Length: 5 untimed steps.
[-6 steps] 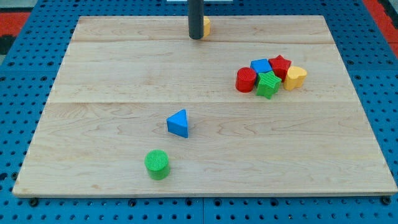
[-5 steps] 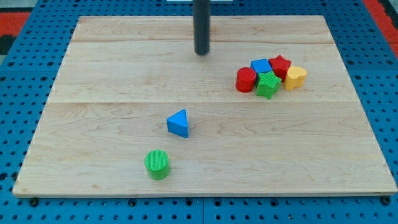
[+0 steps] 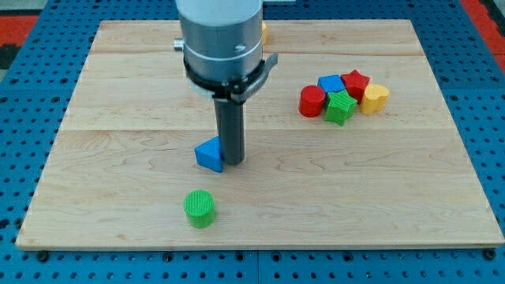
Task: Slide the triangle parallel to the left of the red circle
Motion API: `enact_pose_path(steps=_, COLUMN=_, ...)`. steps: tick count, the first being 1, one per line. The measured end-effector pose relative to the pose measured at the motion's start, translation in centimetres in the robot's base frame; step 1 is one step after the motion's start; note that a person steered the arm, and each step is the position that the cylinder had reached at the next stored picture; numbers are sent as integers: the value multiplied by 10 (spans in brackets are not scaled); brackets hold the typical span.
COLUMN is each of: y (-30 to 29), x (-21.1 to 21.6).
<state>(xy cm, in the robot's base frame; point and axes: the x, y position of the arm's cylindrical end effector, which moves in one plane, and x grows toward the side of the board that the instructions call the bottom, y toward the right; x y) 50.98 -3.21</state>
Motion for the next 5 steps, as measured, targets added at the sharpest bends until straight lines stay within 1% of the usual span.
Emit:
enact_pose_path(steps=1, y=-4, x=22)
enact_pose_path(steps=2, y=-29, x=-11)
enact_pose_path(steps=3, y=-18, x=-52)
enact_pose_path(steps=4, y=-18, x=-83)
enact_pose_path(steps=5, y=-13, x=-47)
